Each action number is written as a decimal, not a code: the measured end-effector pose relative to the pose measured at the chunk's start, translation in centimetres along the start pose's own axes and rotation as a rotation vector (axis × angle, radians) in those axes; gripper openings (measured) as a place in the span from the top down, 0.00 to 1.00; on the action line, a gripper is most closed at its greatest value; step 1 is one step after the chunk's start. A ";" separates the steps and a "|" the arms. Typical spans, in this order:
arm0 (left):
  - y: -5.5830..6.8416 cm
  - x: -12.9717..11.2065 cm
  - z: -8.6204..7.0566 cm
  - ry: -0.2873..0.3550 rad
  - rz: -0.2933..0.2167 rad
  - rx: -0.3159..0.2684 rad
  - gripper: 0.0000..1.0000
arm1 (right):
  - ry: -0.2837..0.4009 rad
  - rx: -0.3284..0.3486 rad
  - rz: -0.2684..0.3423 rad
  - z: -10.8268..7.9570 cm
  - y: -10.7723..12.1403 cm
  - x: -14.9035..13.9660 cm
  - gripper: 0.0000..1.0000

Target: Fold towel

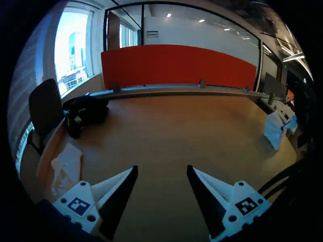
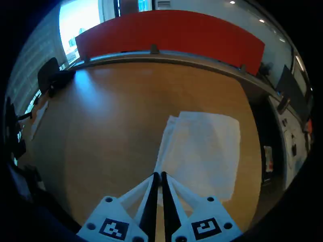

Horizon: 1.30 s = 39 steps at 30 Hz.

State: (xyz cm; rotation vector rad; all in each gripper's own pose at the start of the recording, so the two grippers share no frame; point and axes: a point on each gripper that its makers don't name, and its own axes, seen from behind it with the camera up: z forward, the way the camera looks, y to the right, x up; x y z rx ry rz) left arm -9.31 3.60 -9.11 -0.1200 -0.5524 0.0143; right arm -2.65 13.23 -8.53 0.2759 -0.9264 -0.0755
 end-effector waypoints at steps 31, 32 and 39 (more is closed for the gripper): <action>0.0 0.3 -0.1 0.004 0.002 0.001 0.11 | 0.083 -0.054 0.047 -0.5 1.2 0.6 0.04; 0.0 0.3 -0.1 0.005 0.001 0.001 0.11 | 0.088 -0.057 0.050 -0.5 1.2 0.7 0.01; 0.1 0.5 0.0 0.008 0.002 -0.003 0.11 | 0.103 -0.076 0.059 -0.6 1.4 0.4 0.00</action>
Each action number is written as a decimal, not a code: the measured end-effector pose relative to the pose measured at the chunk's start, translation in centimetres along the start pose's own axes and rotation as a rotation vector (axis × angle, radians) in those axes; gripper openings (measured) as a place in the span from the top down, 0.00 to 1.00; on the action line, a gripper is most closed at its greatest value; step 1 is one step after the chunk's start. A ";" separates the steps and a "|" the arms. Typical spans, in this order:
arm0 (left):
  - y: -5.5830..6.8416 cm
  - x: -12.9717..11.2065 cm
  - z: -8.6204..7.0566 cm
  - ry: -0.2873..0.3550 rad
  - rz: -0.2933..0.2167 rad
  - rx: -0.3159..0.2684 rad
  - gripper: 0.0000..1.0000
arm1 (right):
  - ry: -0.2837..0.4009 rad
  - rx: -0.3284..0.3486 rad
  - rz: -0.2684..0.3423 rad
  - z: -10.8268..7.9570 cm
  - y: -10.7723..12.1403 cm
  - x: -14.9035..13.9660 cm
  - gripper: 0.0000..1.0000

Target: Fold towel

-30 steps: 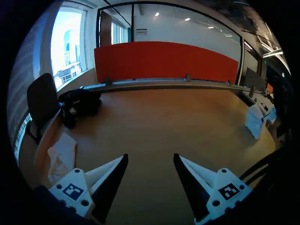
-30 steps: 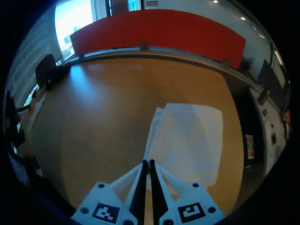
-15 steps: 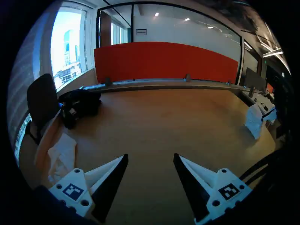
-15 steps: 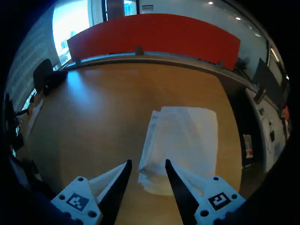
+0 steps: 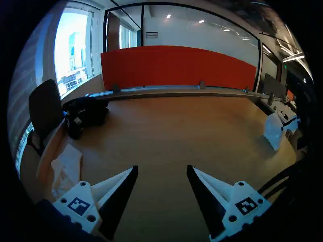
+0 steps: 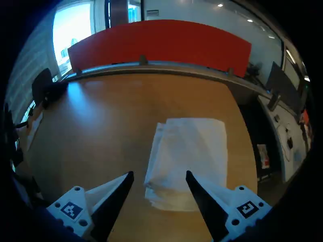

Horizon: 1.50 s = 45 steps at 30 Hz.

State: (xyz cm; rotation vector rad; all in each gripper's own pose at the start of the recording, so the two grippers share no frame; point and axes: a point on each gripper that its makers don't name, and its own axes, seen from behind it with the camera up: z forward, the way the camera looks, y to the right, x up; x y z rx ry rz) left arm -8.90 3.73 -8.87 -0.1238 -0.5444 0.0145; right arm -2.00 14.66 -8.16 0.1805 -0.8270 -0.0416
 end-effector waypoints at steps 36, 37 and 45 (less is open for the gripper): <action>-0.7 4.8 1.7 0.125 -0.026 0.014 0.11 | 0.514 -0.202 0.094 -3.4 1.2 9.4 0.00; -0.9 5.6 1.7 0.148 -0.029 0.018 0.11 | 0.527 -0.201 0.091 -3.6 1.0 9.8 0.00; -2.8 10.6 1.4 0.306 -0.050 0.067 0.11 | 0.597 -0.222 0.055 -5.0 0.6 12.1 0.00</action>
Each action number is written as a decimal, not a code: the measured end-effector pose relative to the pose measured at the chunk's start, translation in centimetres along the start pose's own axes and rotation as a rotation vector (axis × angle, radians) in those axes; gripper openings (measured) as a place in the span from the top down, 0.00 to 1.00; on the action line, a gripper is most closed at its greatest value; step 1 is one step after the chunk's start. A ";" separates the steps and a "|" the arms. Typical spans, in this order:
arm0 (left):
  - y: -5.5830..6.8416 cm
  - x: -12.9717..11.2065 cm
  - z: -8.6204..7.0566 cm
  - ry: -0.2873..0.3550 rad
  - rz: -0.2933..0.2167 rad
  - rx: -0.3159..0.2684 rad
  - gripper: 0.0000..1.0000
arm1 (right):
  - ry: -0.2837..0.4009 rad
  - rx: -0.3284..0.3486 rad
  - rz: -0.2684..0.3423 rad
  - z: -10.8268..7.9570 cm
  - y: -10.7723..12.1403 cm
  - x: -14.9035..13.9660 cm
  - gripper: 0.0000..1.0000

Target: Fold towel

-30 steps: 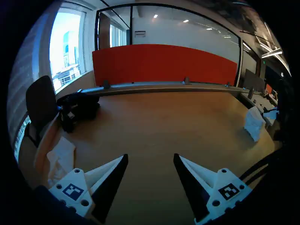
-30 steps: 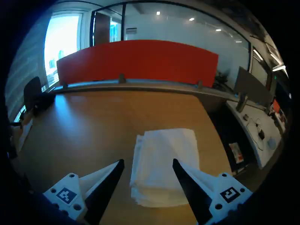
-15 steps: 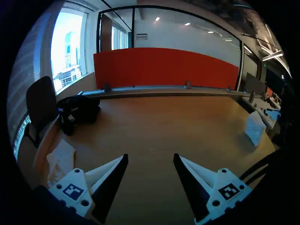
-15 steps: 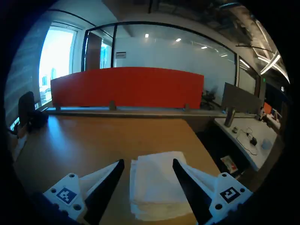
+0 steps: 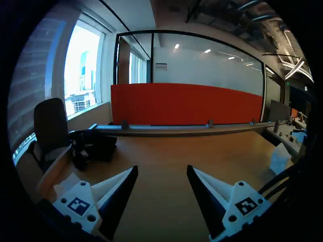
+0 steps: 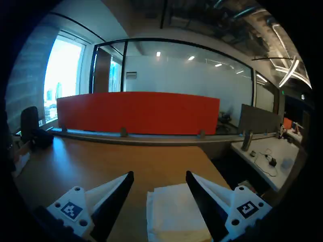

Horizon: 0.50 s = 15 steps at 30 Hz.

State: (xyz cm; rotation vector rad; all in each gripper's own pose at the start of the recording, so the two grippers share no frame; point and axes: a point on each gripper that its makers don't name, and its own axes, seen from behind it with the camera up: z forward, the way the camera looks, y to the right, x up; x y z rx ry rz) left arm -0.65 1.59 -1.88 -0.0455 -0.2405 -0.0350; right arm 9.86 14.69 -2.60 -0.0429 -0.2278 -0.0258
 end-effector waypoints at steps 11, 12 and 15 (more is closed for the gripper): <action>-1.1 3.1 0.8 0.087 0.005 0.021 0.11 | 0.053 -0.004 -0.016 -0.2 -0.6 3.1 0.00; -1.1 3.2 0.8 0.090 0.004 0.020 0.11 | 0.059 -0.003 -0.016 -0.2 -0.8 3.5 0.00; -1.0 3.5 0.9 0.099 -0.004 0.015 0.11 | 0.080 -0.006 -0.011 0.0 -1.4 4.4 0.00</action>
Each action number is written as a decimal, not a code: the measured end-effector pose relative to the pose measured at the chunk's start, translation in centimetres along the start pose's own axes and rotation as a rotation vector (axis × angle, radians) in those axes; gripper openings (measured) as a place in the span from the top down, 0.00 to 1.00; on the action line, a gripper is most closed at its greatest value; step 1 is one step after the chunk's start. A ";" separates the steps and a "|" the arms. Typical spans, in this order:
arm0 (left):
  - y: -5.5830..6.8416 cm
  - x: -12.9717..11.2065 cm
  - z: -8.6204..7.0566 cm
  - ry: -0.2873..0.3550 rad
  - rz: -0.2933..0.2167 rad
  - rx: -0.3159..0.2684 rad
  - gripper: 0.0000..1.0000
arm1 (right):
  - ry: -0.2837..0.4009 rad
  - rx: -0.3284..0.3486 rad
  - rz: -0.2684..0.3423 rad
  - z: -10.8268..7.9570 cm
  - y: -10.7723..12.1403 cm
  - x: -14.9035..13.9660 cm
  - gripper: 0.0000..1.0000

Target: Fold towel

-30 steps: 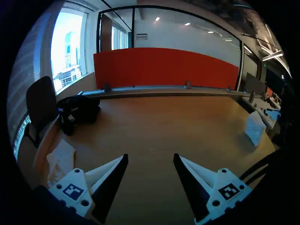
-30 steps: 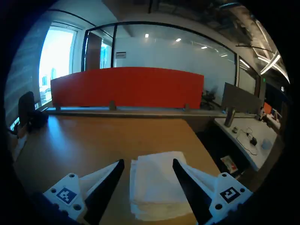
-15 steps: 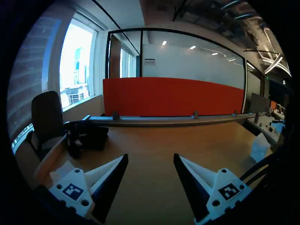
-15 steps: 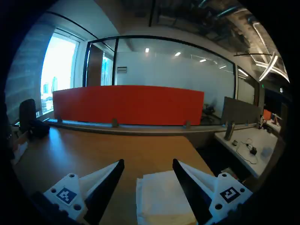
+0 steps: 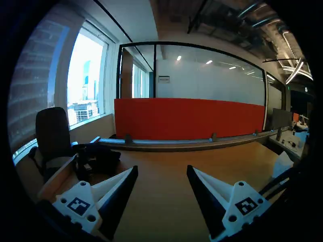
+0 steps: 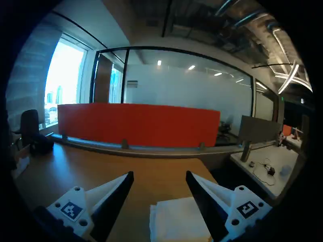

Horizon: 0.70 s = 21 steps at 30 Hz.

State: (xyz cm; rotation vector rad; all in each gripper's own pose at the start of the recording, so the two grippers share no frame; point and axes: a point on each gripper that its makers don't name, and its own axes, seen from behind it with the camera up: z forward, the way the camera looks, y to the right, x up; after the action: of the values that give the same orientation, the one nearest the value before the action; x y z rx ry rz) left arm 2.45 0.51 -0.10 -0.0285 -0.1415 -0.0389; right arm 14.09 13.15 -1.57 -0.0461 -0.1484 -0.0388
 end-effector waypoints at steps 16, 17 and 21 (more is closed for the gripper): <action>0.6 1.7 0.8 0.043 -0.010 -0.030 0.11 | 0.091 0.066 0.029 0.9 -7.9 4.2 0.00; 0.7 1.7 0.8 0.043 -0.015 -0.032 0.11 | 0.095 0.072 0.028 1.0 -8.5 4.3 0.00; 0.6 1.9 0.8 0.049 -0.029 -0.033 0.11 | 0.109 0.088 0.029 1.2 -10.5 4.9 0.00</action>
State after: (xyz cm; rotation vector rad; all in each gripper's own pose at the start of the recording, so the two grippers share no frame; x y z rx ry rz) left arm 4.20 1.02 0.94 -0.0588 -0.0921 -0.0705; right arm 18.26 2.58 0.79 0.0415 -0.0403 -0.0053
